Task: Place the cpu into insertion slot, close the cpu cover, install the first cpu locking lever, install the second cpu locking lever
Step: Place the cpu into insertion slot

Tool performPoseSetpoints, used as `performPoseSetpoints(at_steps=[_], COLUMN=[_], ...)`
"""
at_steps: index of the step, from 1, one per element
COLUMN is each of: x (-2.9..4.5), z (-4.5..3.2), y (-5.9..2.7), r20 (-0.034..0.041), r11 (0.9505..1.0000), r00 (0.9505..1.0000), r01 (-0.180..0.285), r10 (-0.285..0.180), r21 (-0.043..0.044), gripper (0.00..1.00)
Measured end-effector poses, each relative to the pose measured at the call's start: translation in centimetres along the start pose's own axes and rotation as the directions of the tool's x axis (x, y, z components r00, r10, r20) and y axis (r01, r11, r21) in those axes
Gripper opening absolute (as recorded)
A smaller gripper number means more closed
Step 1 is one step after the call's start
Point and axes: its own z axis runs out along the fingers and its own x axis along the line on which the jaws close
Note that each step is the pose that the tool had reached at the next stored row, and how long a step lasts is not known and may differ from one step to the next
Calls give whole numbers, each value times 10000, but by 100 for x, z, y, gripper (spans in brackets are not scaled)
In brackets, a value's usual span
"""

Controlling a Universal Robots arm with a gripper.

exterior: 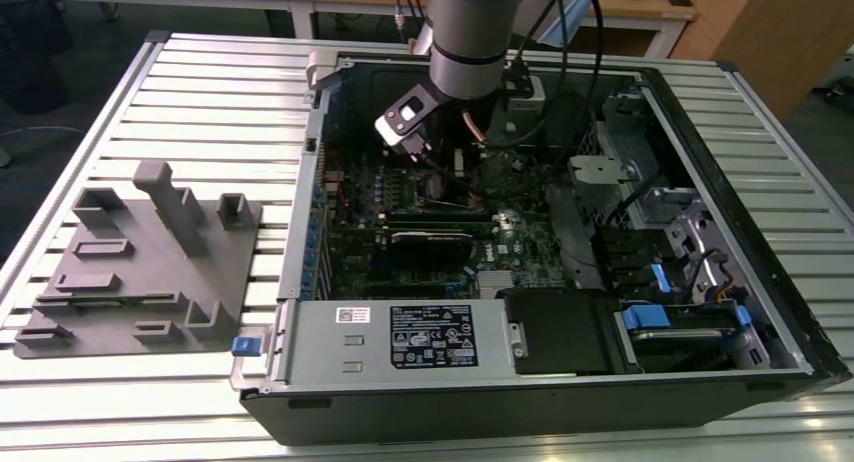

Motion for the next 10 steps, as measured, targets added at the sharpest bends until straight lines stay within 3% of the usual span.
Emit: performPoseSetpoints(at_steps=[10], x=[-4], z=[24], y=[0], r20=[-1], r11=[10000], r00=[10000], r01=[0], r10=[0], r21=[0], gripper=[53])
